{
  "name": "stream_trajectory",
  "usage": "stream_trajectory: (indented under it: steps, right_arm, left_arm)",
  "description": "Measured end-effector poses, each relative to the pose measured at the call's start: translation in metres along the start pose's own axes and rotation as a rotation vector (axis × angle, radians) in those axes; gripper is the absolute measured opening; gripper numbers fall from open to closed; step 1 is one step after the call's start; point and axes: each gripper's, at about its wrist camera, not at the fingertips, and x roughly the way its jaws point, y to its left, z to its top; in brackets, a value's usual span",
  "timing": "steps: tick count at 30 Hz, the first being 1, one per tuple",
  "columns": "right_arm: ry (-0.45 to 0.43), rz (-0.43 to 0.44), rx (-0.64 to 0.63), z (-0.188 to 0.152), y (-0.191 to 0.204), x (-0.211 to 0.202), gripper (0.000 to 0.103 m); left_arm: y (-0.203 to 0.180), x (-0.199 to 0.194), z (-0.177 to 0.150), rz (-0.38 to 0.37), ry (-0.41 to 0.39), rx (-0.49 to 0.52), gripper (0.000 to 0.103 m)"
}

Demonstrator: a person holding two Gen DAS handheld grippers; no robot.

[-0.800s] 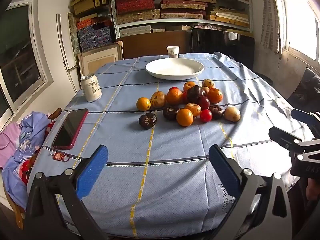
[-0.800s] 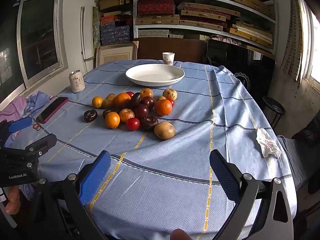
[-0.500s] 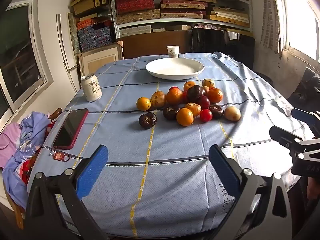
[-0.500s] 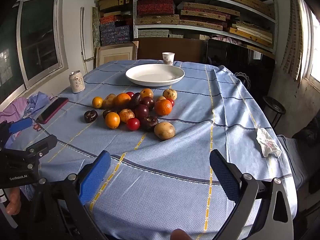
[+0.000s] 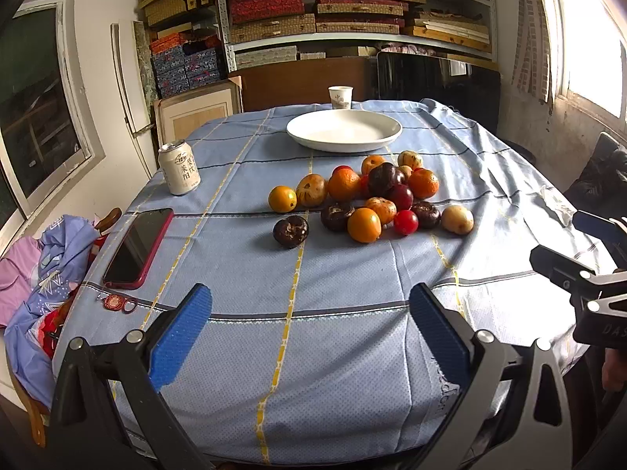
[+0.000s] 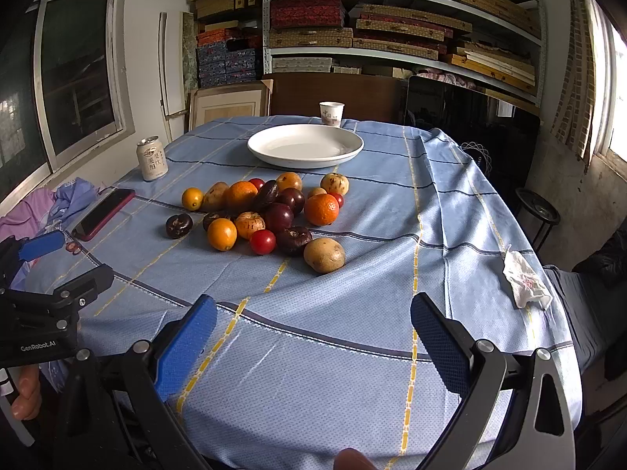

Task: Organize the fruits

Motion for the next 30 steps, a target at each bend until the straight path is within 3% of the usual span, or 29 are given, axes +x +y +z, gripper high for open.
stream_trajectory:
  steps: [30]
  right_arm:
    - [0.002, 0.001, -0.004, 0.0004, 0.002, 0.0006, 0.1]
  left_arm:
    - [0.0016, 0.0054, -0.0057, 0.005, 0.012, 0.002, 0.099]
